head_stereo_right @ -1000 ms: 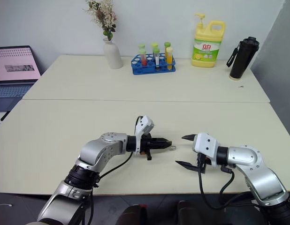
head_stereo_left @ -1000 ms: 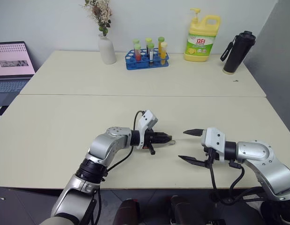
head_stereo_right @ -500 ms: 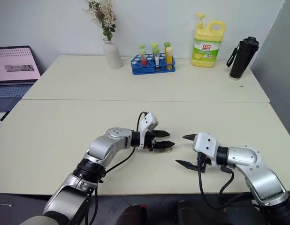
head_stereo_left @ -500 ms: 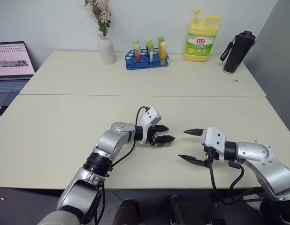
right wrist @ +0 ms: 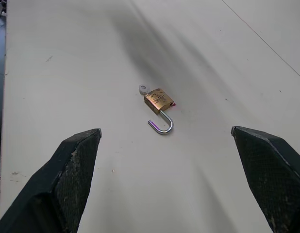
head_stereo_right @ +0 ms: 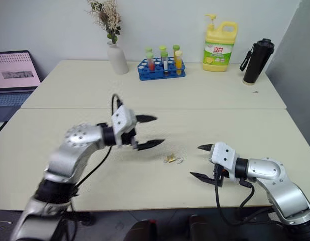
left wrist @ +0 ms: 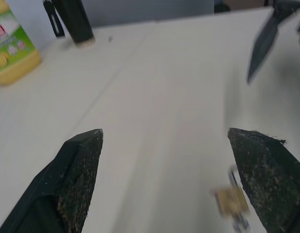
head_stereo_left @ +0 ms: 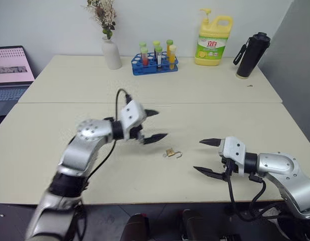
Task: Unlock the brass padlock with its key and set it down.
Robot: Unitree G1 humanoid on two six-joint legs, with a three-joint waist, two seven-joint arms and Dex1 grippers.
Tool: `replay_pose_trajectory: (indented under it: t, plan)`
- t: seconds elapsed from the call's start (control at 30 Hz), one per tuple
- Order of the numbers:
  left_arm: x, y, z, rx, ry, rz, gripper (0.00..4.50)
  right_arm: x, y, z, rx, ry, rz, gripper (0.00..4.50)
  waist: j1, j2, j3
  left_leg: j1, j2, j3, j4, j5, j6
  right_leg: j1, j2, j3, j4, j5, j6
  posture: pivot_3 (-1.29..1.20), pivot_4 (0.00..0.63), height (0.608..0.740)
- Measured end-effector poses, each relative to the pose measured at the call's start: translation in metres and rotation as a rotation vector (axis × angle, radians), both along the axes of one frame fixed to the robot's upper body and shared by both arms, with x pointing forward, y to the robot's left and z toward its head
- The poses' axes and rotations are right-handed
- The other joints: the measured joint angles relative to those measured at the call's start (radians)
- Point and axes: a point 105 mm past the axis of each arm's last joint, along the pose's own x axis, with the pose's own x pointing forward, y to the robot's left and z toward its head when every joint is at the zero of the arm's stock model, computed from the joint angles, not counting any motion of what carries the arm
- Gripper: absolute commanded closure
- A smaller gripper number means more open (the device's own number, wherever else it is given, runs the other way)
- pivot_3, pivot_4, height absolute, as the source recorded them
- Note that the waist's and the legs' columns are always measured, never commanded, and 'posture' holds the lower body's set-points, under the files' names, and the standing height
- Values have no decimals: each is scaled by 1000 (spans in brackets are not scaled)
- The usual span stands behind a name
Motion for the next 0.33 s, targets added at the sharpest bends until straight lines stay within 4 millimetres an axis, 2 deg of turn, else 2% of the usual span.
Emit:
replay_pose_trajectory:
  t: [0.2, 0.33]
  plan:
    - [-27, 28, -29, 93, 72, 35, 201, -3, -7, 2, -31, 11, 43, 0, 11, -1, 0, 0, -2, 1, 1, 0, 0, 1, -1, 0, -1, 0, 0, 0, 150, 740]
    - [-33, 26, -32, 95, 72, 16, 201, -4, -7, 1, -29, 18, 47, 0, 11, -1, 0, 0, -1, 1, 1, 0, 0, 1, -1, 0, -1, 0, 0, 0, 150, 740]
